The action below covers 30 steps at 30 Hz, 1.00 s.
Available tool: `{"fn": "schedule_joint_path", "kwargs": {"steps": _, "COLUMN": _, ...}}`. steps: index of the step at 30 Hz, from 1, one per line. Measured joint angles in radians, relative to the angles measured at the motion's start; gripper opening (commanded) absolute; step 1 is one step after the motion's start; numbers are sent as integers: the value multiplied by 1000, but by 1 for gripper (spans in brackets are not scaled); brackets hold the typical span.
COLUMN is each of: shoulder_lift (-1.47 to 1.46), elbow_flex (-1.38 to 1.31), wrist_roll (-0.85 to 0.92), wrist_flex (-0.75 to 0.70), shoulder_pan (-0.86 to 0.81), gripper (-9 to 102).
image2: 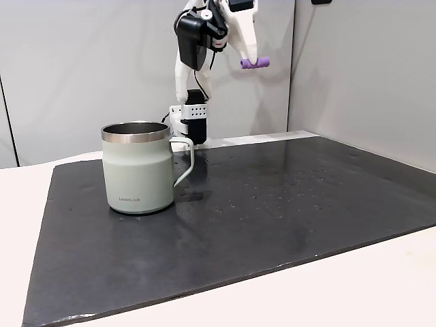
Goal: Grasp a pengrip and put it in the cup.
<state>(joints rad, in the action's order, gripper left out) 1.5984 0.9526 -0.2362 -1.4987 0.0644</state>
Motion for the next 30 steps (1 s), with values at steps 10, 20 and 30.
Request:
{"fn": "schedule_joint_path", "kwargs": {"steps": 10, "shoulder_lift": 120, "elbow_flex": 146, "wrist_roll": 170, "wrist_flex": 0, "shoulder_pan": -267, "gripper": 0}}
{"fn": "schedule_joint_path", "kwargs": {"steps": 20, "shoulder_lift": 117, "elbow_flex": 107, "wrist_roll": 295, "wrist_flex": 3, "shoulder_pan": -494, "gripper": 0}}
{"fn": "schedule_joint_path", "kwargs": {"steps": 30, "shoulder_lift": -37, "elbow_flex": -51, "wrist_roll": 307, "wrist_flex": 21, "shoulder_pan": -583, "gripper": 0}}
